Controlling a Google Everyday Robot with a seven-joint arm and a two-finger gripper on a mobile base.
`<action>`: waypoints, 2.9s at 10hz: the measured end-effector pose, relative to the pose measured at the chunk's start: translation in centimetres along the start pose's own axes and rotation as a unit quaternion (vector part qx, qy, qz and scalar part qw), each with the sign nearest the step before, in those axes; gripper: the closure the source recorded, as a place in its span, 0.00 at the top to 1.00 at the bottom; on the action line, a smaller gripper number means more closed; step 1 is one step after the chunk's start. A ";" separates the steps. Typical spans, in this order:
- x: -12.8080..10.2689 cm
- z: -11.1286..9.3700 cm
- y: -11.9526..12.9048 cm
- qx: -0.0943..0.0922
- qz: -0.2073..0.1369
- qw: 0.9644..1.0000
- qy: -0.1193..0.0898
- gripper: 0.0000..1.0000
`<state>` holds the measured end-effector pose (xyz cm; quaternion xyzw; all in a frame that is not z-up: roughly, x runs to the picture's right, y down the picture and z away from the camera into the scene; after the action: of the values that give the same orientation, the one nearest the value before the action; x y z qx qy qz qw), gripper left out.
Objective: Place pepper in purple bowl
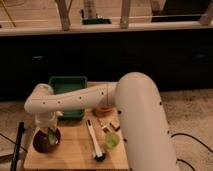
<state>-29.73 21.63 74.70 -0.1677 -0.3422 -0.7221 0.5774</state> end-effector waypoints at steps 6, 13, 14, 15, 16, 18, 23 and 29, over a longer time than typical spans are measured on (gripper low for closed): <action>-0.6 -0.1 -1.9 -0.004 -0.050 0.998 -0.027 0.00; -1.6 -0.5 -2.2 -0.017 -0.080 0.995 -0.057 0.40; -1.6 -0.7 -2.2 -0.018 -0.082 0.995 -0.060 0.50; -1.6 -0.8 -2.1 -0.020 -0.084 0.994 -0.064 0.60; -1.6 -0.8 -2.1 -0.021 -0.085 0.994 -0.067 0.68; -1.7 -1.0 -2.0 -0.022 -0.088 0.993 -0.072 0.80; -1.7 -1.4 -1.9 -0.024 -0.091 0.993 -0.075 0.80; -1.6 -2.0 -1.8 -0.029 -0.090 0.992 -0.078 0.80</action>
<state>-30.69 21.62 71.71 -0.2091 -0.3791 -0.7651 0.4767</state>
